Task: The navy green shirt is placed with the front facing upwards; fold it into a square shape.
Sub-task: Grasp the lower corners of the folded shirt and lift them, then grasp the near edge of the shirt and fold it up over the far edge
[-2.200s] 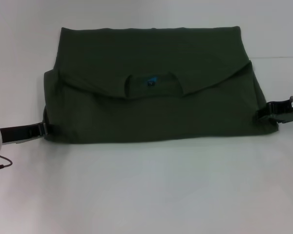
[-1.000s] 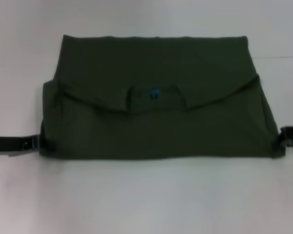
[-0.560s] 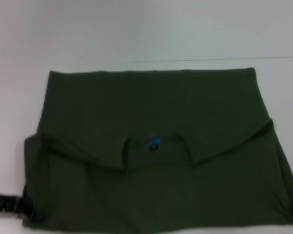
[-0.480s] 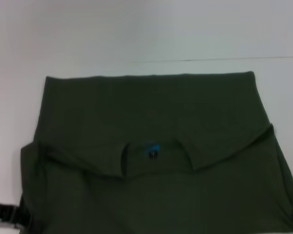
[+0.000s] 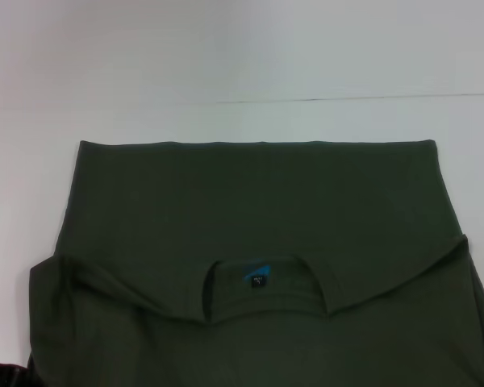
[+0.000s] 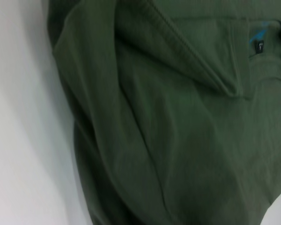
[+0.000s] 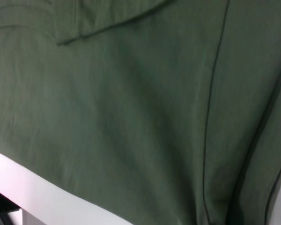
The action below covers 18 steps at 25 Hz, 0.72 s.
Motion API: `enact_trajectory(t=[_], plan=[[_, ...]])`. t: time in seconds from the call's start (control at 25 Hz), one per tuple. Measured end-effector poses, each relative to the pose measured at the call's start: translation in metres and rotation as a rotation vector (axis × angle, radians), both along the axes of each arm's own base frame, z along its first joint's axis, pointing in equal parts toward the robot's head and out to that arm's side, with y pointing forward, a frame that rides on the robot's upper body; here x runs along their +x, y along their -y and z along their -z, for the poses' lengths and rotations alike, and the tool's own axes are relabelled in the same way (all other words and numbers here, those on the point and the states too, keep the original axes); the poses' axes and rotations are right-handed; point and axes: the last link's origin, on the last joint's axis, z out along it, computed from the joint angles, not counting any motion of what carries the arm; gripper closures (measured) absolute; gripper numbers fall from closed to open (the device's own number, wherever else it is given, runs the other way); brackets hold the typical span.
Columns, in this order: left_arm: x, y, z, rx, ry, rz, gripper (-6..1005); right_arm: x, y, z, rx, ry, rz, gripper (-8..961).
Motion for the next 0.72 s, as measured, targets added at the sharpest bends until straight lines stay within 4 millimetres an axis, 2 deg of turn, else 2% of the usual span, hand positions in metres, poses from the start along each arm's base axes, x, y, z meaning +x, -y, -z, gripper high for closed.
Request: enact_trajectory(t=[0.32, 0.56, 0.72], plan=[[0.000, -0.007, -0.013, 0.045, -0.008, 0.014, 958, -0.001, -0.001, -0.008, 0.031, -0.047, -0.015, 924], [0.003, -0.013, -0.023, 0.091, 0.007, 0.026, 957, -0.002, -0.003, -0.028, 0.126, -0.145, -0.012, 922], [0.007, -0.023, -0.038, 0.168, 0.048, 0.051, 958, -0.003, -0.008, -0.042, 0.210, -0.190, -0.007, 921]])
